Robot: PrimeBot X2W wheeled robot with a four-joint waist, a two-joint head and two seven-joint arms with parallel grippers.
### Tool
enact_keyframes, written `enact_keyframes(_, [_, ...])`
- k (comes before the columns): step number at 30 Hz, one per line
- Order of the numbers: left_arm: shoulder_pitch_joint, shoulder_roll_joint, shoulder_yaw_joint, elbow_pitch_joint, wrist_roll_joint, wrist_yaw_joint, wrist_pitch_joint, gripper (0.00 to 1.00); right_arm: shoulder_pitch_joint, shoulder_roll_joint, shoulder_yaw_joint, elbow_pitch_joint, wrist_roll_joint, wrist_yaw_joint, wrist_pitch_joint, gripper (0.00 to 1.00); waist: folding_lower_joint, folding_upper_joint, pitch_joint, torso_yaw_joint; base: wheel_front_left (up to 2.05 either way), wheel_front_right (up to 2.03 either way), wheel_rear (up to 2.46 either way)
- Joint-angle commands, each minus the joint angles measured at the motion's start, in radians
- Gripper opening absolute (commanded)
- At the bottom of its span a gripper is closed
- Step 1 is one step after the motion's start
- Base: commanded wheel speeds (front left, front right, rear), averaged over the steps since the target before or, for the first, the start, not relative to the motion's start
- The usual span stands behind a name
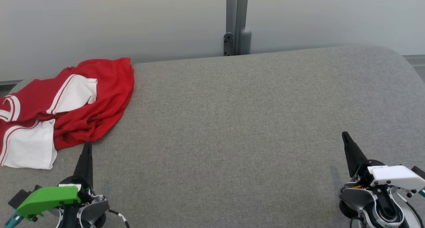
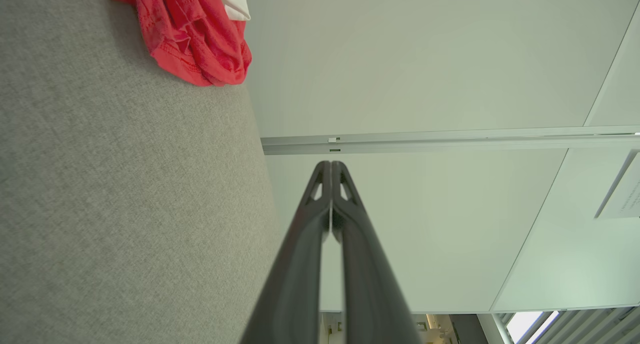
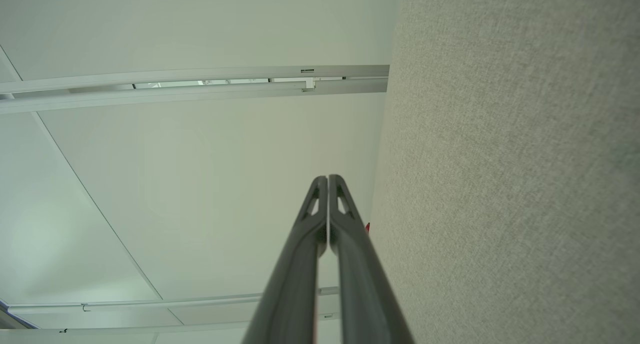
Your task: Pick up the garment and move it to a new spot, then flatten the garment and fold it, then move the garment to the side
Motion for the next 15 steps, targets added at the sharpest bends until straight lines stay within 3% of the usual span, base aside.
enact_keyframes(1, [-0.012,0.001,0.001,-0.002,-0.003,-0.003,0.002,0.0,-0.006,-0.003,0.0,-0.005,0.006,0.001,0.002,0.0,0.0,0.0,0.0,0.0,0.0,0.0,0.0])
enact_keyframes(15, [-0.012,0.001,0.001,-0.002,-0.003,-0.003,0.002,0.0,-0.006,-0.003,0.0,-0.005,0.006,0.001,0.002,0.0,0.0,0.0,0.0,0.0,0.0,0.0,0.0])
